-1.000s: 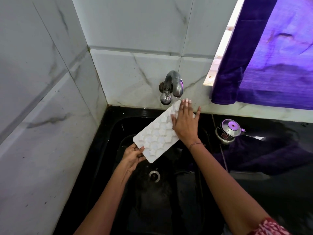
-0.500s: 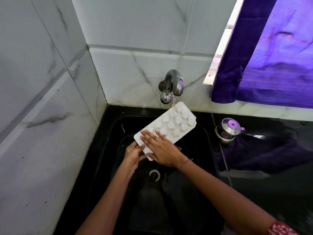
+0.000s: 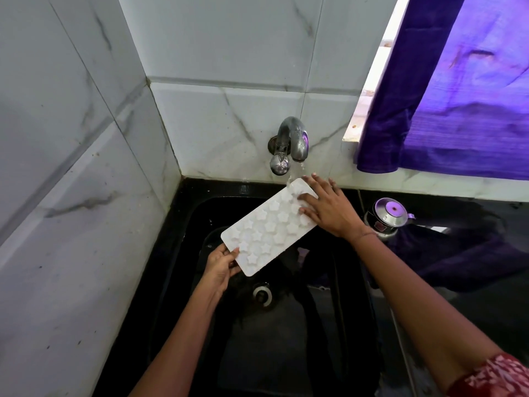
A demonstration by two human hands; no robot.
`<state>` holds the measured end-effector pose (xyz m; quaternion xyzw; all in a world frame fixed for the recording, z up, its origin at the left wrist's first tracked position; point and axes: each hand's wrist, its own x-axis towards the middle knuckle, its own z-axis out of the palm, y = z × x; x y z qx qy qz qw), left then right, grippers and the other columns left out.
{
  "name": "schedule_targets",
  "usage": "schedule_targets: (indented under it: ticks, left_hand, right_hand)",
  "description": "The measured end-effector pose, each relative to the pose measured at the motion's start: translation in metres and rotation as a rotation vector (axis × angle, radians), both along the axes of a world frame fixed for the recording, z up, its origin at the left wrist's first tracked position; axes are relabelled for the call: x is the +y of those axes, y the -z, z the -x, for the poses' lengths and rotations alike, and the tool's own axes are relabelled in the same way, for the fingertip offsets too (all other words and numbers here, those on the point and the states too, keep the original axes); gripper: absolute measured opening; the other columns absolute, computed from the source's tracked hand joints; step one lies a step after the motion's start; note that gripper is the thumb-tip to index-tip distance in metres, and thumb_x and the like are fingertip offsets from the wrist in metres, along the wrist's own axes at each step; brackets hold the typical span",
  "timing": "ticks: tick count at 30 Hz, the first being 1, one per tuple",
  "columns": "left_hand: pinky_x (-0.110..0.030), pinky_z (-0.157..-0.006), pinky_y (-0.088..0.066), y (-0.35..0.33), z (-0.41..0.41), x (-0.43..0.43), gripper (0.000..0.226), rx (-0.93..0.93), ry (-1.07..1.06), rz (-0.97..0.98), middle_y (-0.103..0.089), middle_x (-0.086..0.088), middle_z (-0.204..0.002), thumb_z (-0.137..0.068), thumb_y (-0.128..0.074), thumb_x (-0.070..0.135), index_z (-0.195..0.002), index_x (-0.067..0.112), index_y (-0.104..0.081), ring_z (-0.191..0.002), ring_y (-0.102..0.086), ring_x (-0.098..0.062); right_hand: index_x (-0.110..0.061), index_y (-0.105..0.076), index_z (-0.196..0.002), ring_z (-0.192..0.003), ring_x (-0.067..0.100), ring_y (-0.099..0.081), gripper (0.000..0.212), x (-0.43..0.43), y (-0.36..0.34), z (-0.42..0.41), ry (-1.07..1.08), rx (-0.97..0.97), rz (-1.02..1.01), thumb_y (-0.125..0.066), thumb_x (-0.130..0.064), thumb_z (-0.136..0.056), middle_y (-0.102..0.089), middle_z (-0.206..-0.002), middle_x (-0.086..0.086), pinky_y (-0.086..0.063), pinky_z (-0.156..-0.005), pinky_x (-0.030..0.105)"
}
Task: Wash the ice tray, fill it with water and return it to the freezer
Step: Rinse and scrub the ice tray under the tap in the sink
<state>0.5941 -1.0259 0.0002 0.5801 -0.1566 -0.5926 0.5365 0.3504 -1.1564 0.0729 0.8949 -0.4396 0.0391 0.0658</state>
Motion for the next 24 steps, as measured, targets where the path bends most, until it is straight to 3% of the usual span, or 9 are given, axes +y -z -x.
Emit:
schedule_targets:
  ticks: [4,9,12,16,19,22,24]
  left_hand:
    - [-0.026,-0.056,-0.057,-0.004,0.015,-0.004,0.027,0.051,-0.026,0.018,-0.064,-0.003,-0.097,-0.093,-0.047,-0.003,-0.115,0.011,-0.052,-0.084,-0.063,-0.017]
    - [-0.028,-0.056,-0.056,-0.001,0.022,-0.004,0.031,0.067,-0.05,0.019,-0.065,-0.005,-0.096,-0.092,-0.048,-0.003,-0.121,0.007,-0.053,-0.085,-0.063,-0.019]
    - [-0.031,-0.06,-0.055,0.0,0.026,-0.005,0.032,0.091,-0.069,0.017,-0.065,-0.005,-0.093,-0.092,-0.048,-0.004,-0.122,0.005,-0.053,-0.083,-0.063,-0.019]
    - [-0.021,-0.049,-0.054,-0.004,0.023,-0.009,0.031,0.113,-0.13,0.033,-0.065,-0.006,-0.091,-0.091,-0.049,-0.005,-0.121,0.003,-0.055,-0.078,-0.062,-0.018]
    - [-0.024,-0.052,-0.056,-0.002,0.015,-0.005,0.029,0.097,-0.133,0.04,-0.065,-0.007,-0.093,-0.092,-0.049,-0.003,-0.118,0.006,-0.055,-0.081,-0.063,-0.02]
    - [-0.028,-0.056,-0.056,0.003,0.008,-0.001,0.03,0.062,-0.126,0.025,-0.065,-0.007,-0.098,-0.092,-0.049,-0.002,-0.119,0.009,-0.054,-0.082,-0.063,-0.018]
    - [-0.026,-0.054,-0.056,0.005,0.003,0.001,0.031,0.047,-0.133,0.01,-0.065,-0.003,-0.095,-0.092,-0.048,-0.003,-0.119,0.01,-0.053,-0.082,-0.063,-0.017]
  right_hand:
    - [-0.009,-0.048,-0.133,-0.143,0.025,-0.024,0.069,0.018,0.016,-0.033,0.151,-0.113,0.044,-0.018,-0.056,-0.093,-0.025,-0.155,0.012,-0.017,-0.115,0.051]
    - [0.003,-0.017,-0.147,-0.147,0.028,0.003,0.087,0.041,0.033,-0.065,0.339,-0.215,0.002,-0.007,-0.062,-0.09,-0.005,-0.158,0.018,0.012,-0.117,0.047]
    - [-0.002,-0.007,-0.149,-0.146,0.032,0.004,0.08,0.065,0.049,-0.082,0.196,-0.109,-0.009,-0.007,-0.058,-0.093,0.001,-0.157,0.021,0.004,-0.118,0.05]
    - [-0.003,-0.017,-0.148,-0.146,0.03,-0.008,0.071,0.098,0.076,-0.099,-0.09,-0.042,0.019,-0.022,-0.052,-0.097,-0.013,-0.156,0.019,-0.008,-0.116,0.05]
    - [-0.007,-0.015,-0.15,-0.146,0.025,-0.007,0.067,0.093,0.077,-0.083,-0.289,0.042,0.037,-0.021,-0.049,-0.098,-0.013,-0.157,0.013,-0.013,-0.117,0.047]
    - [-0.016,-0.011,-0.151,-0.146,0.022,-0.009,0.063,0.071,0.066,-0.055,-0.448,0.151,0.064,-0.022,-0.05,-0.099,-0.011,-0.158,0.005,-0.008,-0.118,0.047]
    - [-0.024,-0.015,-0.151,-0.146,0.023,-0.011,0.06,0.05,0.055,-0.035,-0.399,0.155,0.085,-0.023,-0.052,-0.098,-0.013,-0.158,0.004,-0.005,-0.116,0.051]
